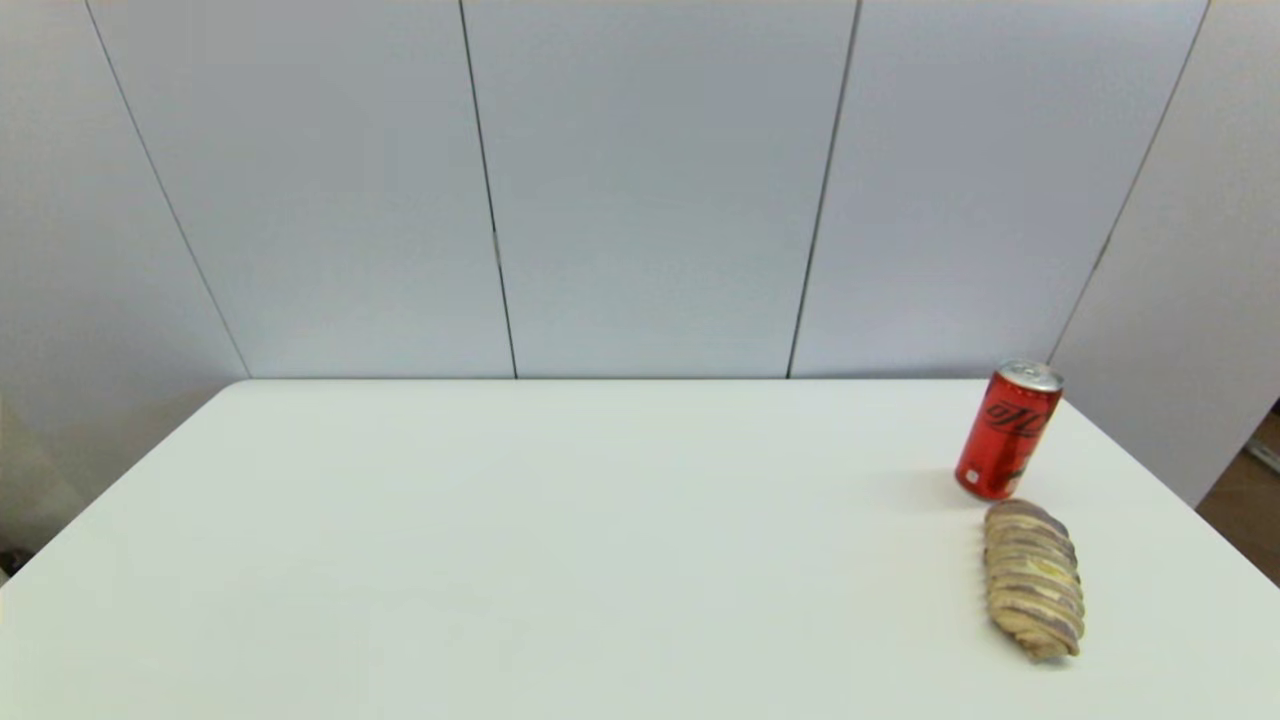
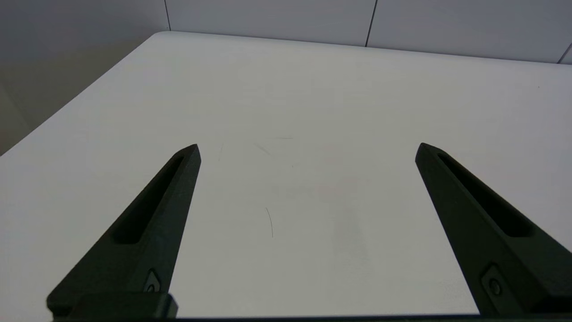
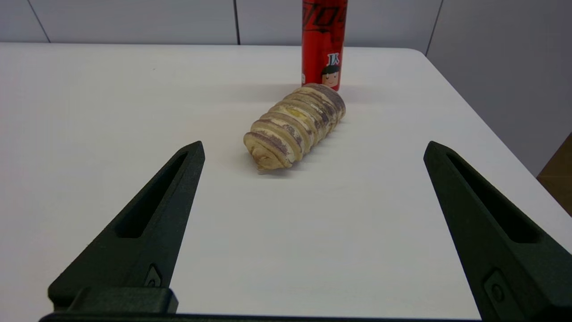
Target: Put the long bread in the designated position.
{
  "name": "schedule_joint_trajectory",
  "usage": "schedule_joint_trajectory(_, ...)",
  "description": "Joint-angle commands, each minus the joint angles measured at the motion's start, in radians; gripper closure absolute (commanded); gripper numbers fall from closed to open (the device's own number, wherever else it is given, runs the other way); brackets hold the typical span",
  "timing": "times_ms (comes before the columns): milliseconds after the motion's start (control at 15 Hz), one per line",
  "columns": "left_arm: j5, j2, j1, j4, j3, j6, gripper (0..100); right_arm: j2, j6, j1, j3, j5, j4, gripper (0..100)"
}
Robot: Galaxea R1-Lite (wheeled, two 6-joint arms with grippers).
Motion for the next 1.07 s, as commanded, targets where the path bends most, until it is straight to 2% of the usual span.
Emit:
schedule_joint_trajectory(67,0.001,0.002,0.0,0.0,0.0,0.0,0,0.001,-0.009,0.0,0.002,0.005,0.0,0)
schedule_joint_trajectory(1067,0.001,0.002,0.0,0.0,0.0,0.0,0,0.001,-0.001,0.0,0.002,0.001,0.0,0)
